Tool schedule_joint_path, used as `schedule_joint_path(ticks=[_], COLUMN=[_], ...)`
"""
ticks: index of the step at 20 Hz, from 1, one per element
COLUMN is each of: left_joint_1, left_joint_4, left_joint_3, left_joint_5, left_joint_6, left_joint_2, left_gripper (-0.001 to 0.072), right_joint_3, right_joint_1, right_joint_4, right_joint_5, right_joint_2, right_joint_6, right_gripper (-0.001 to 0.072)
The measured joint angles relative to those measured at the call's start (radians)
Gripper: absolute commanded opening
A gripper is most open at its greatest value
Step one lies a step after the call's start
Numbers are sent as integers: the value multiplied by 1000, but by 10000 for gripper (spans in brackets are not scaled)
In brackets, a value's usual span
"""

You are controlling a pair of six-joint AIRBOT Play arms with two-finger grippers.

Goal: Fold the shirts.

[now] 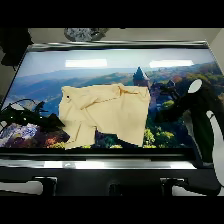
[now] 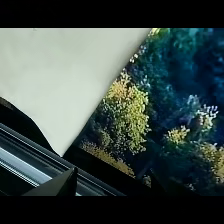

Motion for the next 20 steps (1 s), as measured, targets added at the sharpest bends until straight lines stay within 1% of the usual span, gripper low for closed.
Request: schedule_joint_path(ticks=[1,2,3,5,7,8,9,11,12,13,14,15,17,20], left_joint_1=[-7,-14,-18,-24,-27,-28,-29,-31,-30,-30,-29,-27,-23,-18], left_joint_4=[-12,-14,-12,-19,-23,-24,-23,-17,-12,-5,3,4,-3,-12], left_joint_3=[-10,-18,-24,-29,-33,-34,-35,-35,-36,-35,-31,-21,21,159], left_joint_5=[21,48,79,101,120,127,132,148,155,157,154,145,108,75], left_joint_6=[3,6,9,11,17,19,21,26,31,41,55,64,79,93], left_joint_2=[2,3,3,5,6,8,10,19,26,32,38,43,62,146], left_gripper=[264,93,24,24,23,23,23,23,23,23,23,21,20,20], right_joint_3=[-41,-85,-134,-234,-328,-372,-408,-467,-485,-500,-512,-516,-500,-380], right_joint_1=[0,2,2,10,37,62,89,143,164,183,198,204,211,191], right_joint_4=[3,8,18,65,124,154,182,225,245,252,251,257,253,205], right_joint_5=[-4,-18,-37,-89,-155,-194,-232,-320,-352,-397,-437,-460,-488,-470], right_joint_2=[15,27,44,74,93,100,105,110,113,113,113,115,124,191], right_joint_6=[-2,-4,-5,-6,-8,-8,-8,10,27,51,71,89,90,51], right_gripper=[582,648,652,668,667,666,643,531,347,73,38,38,38,38])
